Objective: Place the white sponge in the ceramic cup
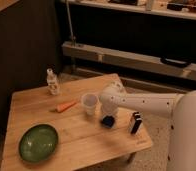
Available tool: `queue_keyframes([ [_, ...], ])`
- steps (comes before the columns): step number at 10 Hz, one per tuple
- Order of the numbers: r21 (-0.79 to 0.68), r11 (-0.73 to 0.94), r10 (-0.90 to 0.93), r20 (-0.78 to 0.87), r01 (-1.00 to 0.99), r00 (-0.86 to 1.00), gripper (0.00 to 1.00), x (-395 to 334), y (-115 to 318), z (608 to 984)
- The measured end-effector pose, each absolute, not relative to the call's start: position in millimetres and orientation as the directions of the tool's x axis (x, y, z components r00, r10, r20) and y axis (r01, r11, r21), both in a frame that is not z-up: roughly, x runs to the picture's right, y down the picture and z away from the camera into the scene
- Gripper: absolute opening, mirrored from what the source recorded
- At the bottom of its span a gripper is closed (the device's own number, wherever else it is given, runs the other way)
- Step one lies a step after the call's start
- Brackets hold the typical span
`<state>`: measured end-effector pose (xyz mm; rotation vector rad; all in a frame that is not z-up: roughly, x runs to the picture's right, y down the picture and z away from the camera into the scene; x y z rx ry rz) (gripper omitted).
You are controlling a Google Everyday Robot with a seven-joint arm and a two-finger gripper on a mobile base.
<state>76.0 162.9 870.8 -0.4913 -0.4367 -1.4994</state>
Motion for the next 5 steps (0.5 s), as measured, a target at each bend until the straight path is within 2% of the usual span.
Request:
queue_keyframes([
  [2, -0.084, -0.023, -0.825, 0.565, 0.996, 0.029, 0.24, 82.3, 163.6, 870.6],
  [3, -0.09, -0.043, -0.818, 0.575, 0.995, 0.017, 0.12, 78.4, 168.4, 875.1],
  [5, -0.091, -0.043, -0.814, 0.58, 0.995, 0.018, 0.0, 71.9, 172.8, 878.9],
])
